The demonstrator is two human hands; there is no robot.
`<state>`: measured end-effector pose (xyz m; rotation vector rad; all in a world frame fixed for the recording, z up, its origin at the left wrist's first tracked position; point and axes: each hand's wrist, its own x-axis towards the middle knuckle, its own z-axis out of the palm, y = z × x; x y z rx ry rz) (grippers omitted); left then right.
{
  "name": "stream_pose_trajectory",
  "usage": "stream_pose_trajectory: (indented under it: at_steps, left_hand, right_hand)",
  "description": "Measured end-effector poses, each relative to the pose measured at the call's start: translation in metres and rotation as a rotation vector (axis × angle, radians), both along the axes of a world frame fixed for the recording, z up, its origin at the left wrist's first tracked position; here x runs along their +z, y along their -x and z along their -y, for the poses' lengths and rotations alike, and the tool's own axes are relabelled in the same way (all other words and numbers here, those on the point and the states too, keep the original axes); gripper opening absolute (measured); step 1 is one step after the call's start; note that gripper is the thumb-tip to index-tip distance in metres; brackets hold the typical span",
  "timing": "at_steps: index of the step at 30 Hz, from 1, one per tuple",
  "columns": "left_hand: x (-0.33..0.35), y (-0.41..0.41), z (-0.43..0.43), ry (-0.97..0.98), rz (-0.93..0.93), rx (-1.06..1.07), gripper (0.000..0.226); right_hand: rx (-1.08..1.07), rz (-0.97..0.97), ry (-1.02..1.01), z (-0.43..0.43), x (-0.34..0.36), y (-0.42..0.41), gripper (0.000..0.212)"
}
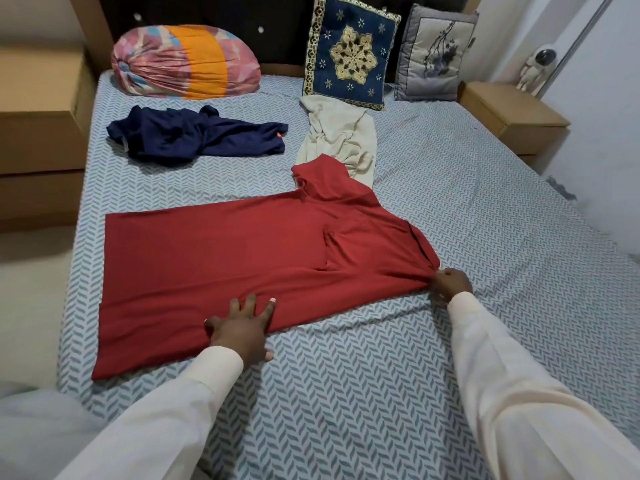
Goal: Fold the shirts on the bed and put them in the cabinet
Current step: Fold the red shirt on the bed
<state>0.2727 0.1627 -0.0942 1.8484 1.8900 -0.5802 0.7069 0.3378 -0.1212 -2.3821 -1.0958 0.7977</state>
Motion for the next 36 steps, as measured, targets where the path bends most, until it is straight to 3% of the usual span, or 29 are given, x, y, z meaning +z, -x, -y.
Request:
stream_pose_trajectory:
  at_steps: [4,7,10,12,15,17,20,24,27,30,33,36]
  left_hand:
    - [0.002,-0.001,0.0,0.001,0.002,-0.003,0.108]
    - [0.002,0.001,0.001,-0.034,0.002,-0.038,0.106]
    - [0.002,0.016,0.006,-0.099,0.05,-0.084,0.1]
    - [0.002,0.035,0.005,-0.203,0.091,-0.055,0.088]
    - [0.001,0.082,-0.001,-0.337,0.048,0.089,0.07]
    - [-0.006,0.12,-0.003,-0.321,0.021,0.193,0.069]
    - [-0.013,0.17,0.006,-0.289,0.021,0.293,0.072]
    - [-0.018,0.208,0.032,-0.473,-0.02,0.354,0.061]
    - [-0.009,0.217,0.037,-0.46,-0.105,0.337,0.052]
    - [0.012,0.225,0.024,-0.3,-0.116,0.328,0.048]
    - [0.02,0.234,0.016,-0.2,0.087,0.482,0.031]
    - [0.013,0.243,0.021,-0.296,0.413,0.756,0.031]
  right_hand:
    - [-0.051,0.222,0.006,0.016,0.018,0.019,0.038]
    - [-0.036,0.339,-0.158,0.027,0.029,0.055,0.031]
    - [0.276,0.424,-0.322,0.028,0.028,0.099,0.036]
    - [0.558,0.373,-0.367,0.027,0.02,0.132,0.035]
    - [0.95,0.211,-0.313,0.032,0.012,0.193,0.032]
    - [1.069,0.214,-0.233,0.031,0.008,0.222,0.037]
    - [0.994,0.291,-0.117,0.017,0.001,0.236,0.029]
    - [0.785,0.365,-0.139,0.012,0.002,0.244,0.029]
    - [0.924,0.516,-0.23,0.029,0.001,0.268,0.039]
    - [1.127,0.597,-0.081,0.038,0.008,0.294,0.054]
    - [1.113,0.575,0.046,0.026,0.016,0.299,0.054]
    - [1.088,0.573,0.086,0.019,0.023,0.292,0.056]
